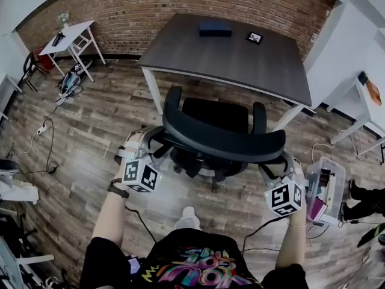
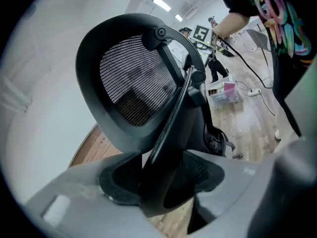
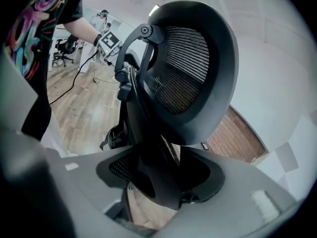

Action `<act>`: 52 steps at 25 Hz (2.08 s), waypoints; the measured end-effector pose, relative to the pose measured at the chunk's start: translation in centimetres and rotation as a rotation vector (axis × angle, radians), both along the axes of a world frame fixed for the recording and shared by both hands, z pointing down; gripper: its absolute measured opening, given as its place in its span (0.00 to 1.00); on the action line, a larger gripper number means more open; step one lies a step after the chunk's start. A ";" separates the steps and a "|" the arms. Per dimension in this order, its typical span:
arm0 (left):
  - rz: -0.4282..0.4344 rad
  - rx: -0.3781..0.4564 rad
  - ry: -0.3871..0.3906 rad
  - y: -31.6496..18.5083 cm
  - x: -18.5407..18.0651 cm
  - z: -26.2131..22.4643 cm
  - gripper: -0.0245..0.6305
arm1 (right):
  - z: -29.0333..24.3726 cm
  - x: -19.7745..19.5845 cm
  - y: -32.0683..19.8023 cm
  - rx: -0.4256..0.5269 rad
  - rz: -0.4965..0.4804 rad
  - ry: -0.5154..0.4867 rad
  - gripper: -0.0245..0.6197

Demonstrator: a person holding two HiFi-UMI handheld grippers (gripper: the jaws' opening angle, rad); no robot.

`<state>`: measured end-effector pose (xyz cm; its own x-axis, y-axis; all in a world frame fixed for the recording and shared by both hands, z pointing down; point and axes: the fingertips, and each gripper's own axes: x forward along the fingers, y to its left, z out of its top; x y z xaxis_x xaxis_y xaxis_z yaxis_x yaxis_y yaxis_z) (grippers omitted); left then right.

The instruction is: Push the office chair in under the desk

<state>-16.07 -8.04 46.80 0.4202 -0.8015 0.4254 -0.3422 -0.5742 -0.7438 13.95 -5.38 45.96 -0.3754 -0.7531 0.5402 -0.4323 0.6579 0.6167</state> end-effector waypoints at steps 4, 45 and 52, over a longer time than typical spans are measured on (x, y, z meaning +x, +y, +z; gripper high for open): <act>0.045 0.015 0.013 -0.6 -0.5 -0.1 0.43 | -0.2 -0.5 -0.1 -0.014 0.019 -0.003 0.45; 0.070 0.036 0.023 -18.6 0.2 0.0 0.43 | -0.1 0.0 -16.6 0.018 0.082 -0.038 0.48; 0.052 0.023 0.012 -25.2 1.0 0.1 0.43 | 0.0 0.9 -23.3 0.001 0.089 -0.040 0.48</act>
